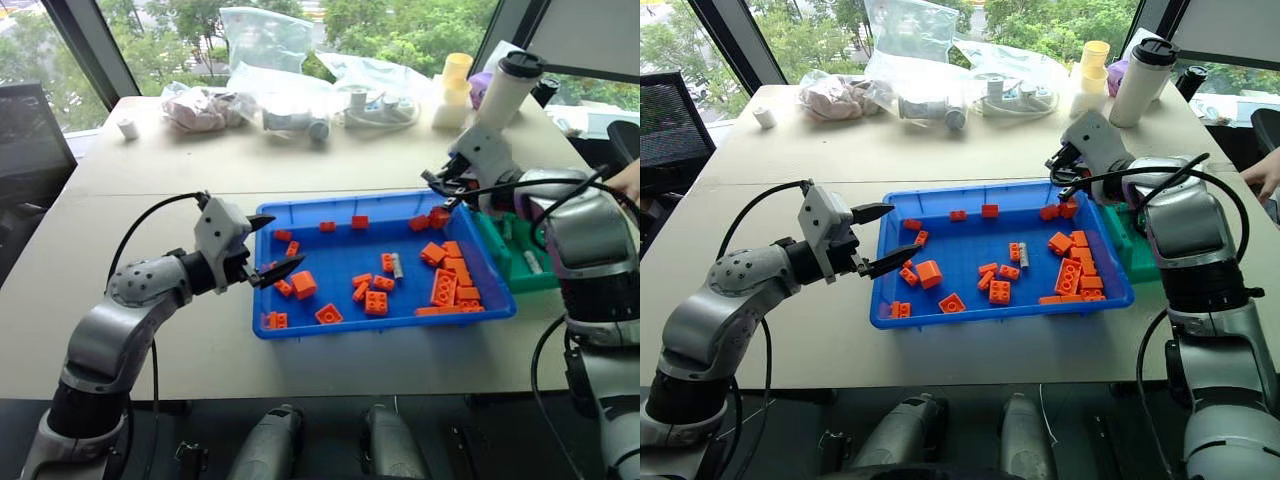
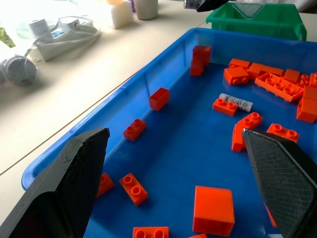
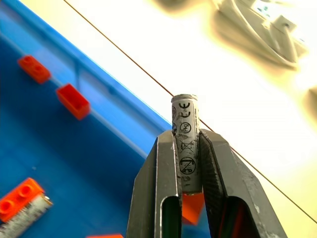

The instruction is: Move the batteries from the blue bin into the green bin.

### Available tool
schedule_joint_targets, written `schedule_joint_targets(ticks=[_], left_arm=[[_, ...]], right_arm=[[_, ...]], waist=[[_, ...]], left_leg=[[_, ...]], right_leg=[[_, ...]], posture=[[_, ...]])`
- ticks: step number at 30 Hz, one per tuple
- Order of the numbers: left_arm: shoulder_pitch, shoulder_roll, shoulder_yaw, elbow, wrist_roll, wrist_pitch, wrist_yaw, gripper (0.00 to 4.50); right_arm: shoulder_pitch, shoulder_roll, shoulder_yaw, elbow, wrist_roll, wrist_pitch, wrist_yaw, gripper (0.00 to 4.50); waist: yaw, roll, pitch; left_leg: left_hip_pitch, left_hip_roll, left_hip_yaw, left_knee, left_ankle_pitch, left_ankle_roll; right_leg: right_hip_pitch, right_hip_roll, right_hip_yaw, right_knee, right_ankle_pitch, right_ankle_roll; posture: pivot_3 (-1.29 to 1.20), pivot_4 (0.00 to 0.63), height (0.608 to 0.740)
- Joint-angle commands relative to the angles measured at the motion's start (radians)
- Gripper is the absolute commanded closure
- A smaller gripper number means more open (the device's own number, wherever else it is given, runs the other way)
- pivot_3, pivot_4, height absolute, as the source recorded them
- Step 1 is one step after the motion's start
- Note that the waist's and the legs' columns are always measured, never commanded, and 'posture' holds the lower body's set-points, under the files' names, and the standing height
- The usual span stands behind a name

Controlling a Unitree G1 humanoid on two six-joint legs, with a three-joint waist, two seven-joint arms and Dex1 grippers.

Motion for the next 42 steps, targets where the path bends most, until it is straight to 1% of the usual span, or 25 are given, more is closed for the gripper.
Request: schedule_joint_targets(ticks=[1,3,6,12,13,14,18,20,22,25,27,30,33,38,42], left_arm=[[-0.034,-0.009,-0.013,0.011,0.012,-0.043,-0.016,0.00],[-0.047,-0.014,-0.019,0.026,0.016,-0.051,-0.023,0.00],[-0.056,-0.017,-0.028,0.040,0.022,-0.063,-0.035,0.00],[-0.068,-0.020,-0.035,0.059,0.031,-0.074,-0.048,0.00],[-0.069,-0.021,-0.036,0.060,0.032,-0.075,-0.049,0.00],[-0.070,-0.021,-0.036,0.061,0.033,-0.076,-0.049,0.00],[-0.071,-0.022,-0.034,0.062,0.035,-0.076,-0.051,0.00],[-0.068,-0.022,-0.033,0.060,0.037,-0.074,-0.052,0.00],[-0.068,-0.021,-0.030,0.060,0.037,-0.073,-0.053,0.00],[-0.065,-0.019,-0.026,0.053,0.035,-0.069,-0.051,0.00],[-0.064,-0.018,-0.024,0.050,0.034,-0.067,-0.050,0.00],[-0.060,-0.019,-0.023,0.046,0.033,-0.063,-0.046,0.00],[-0.057,-0.018,-0.023,0.041,0.032,-0.061,-0.044,0.00],[-0.046,-0.014,-0.018,0.026,0.029,-0.053,-0.038,0.00],[-0.035,-0.012,-0.016,0.015,0.029,-0.049,-0.033,0.00]], right_arm=[[0.026,-0.105,-0.071,0.056,-0.033,-0.052,-0.018,4.46],[0.061,-0.152,-0.084,0.089,-0.041,-0.083,-0.012,4.46],[0.120,-0.190,-0.097,0.095,-0.034,-0.111,0.002,4.46],[0.180,-0.210,-0.130,0.078,-0.001,-0.125,0.041,4.46],[0.179,-0.206,-0.134,0.078,0.002,-0.123,0.041,3.41],[0.181,-0.206,-0.134,0.074,0.003,-0.123,0.040,3.00],[0.175,-0.207,-0.144,0.050,0.009,-0.112,0.036,0.95],[0.166,-0.209,-0.146,0.027,0.014,-0.103,0.040,0.01],[0.146,-0.193,-0.161,-0.018,0.051,-0.081,0.059,0.01],[0.103,-0.150,-0.170,-0.144,0.146,0.019,0.092,0.01],[0.112,-0.133,-0.144,-0.216,0.174,0.066,0.098,0.01],[0.153,-0.072,-0.095,-0.322,0.204,0.134,0.071,0.01],[0.187,-0.024,-0.060,-0.359,0.205,0.173,0.035,0.01],[0.283,0.023,0.056,-0.384,0.160,0.164,-0.016,0.01],[0.308,0.081,0.081,-0.379,0.181,0.189,-0.038,0.01]], waist=[[0.001,0.000,0.000],[0.001,0.000,0.000],[-0.009,0.000,0.000],[-0.026,0.000,0.000],[-0.026,0.000,0.000],[-0.025,0.000,0.000],[-0.022,0.000,0.000],[-0.022,0.000,0.000],[-0.022,0.000,0.000],[-0.028,0.000,0.000],[-0.026,0.000,0.000],[-0.019,0.000,0.000],[-0.010,0.000,0.000],[0.001,0.000,0.000],[-0.003,0.000,0.000]], left_leg=[[0.000,0.000,0.000,0.000,0.000,0.000],[0.000,0.000,0.000,0.000,0.000,0.000],[0.000,0.000,0.001,0.000,0.000,0.000],[0.001,0.001,0.003,0.000,0.000,0.001],[0.001,0.001,0.003,0.000,0.000,0.001],[0.001,0.001,0.003,0.000,0.000,0.000],[0.001,0.001,0.002,0.000,0.000,0.000],[0.001,0.001,0.002,0.000,0.000,0.000],[0.001,0.001,0.002,0.000,0.000,0.000],[0.001,0.001,0.002,0.000,0.000,0.001],[0.001,0.002,0.002,0.000,0.000,0.001],[0.001,0.002,0.001,0.000,0.000,0.001],[0.001,0.001,0.001,0.001,-0.001,0.001],[0.000,0.000,0.001,0.001,0.000,0.001],[0.000,0.001,0.001,0.001,0.000,0.001]], right_leg=[[0.000,0.000,0.000,0.000,0.000,0.000],[0.000,0.000,0.000,0.000,0.000,0.000],[0.000,0.000,0.000,0.000,0.000,0.000],[0.000,0.000,0.001,0.000,0.000,0.000],[0.000,0.000,0.001,0.000,0.000,0.000],[0.000,0.000,0.001,0.000,0.000,0.000],[0.000,0.000,0.001,0.000,0.000,0.000],[0.000,0.000,0.001,0.000,0.000,0.000],[0.000,0.000,0.001,0.000,0.000,0.000],[0.000,0.000,0.001,0.000,0.000,0.000],[0.000,0.002,0.002,0.000,0.000,0.000],[0.000,0.002,0.001,0.000,0.000,0.000],[0.001,0.001,0.001,0.000,0.000,0.000],[0.001,0.000,0.001,0.000,0.000,0.000],[0.000,0.000,0.001,0.000,0.000,0.000]], posture=[[0.00,0.150,0.740],[0.00,0.150,0.740],[0.00,0.150,0.740],[0.00,0.150,0.740],[0.00,0.150,0.740],[0.00,0.150,0.740],[0.00,0.150,0.740],[0.00,0.150,0.740],[0.00,0.150,0.740],[0.00,0.150,0.740],[0.00,0.150,0.740],[0.00,0.150,0.740],[0.00,0.150,0.740],[0.00,0.150,0.740],[0.00,0.150,0.740]])
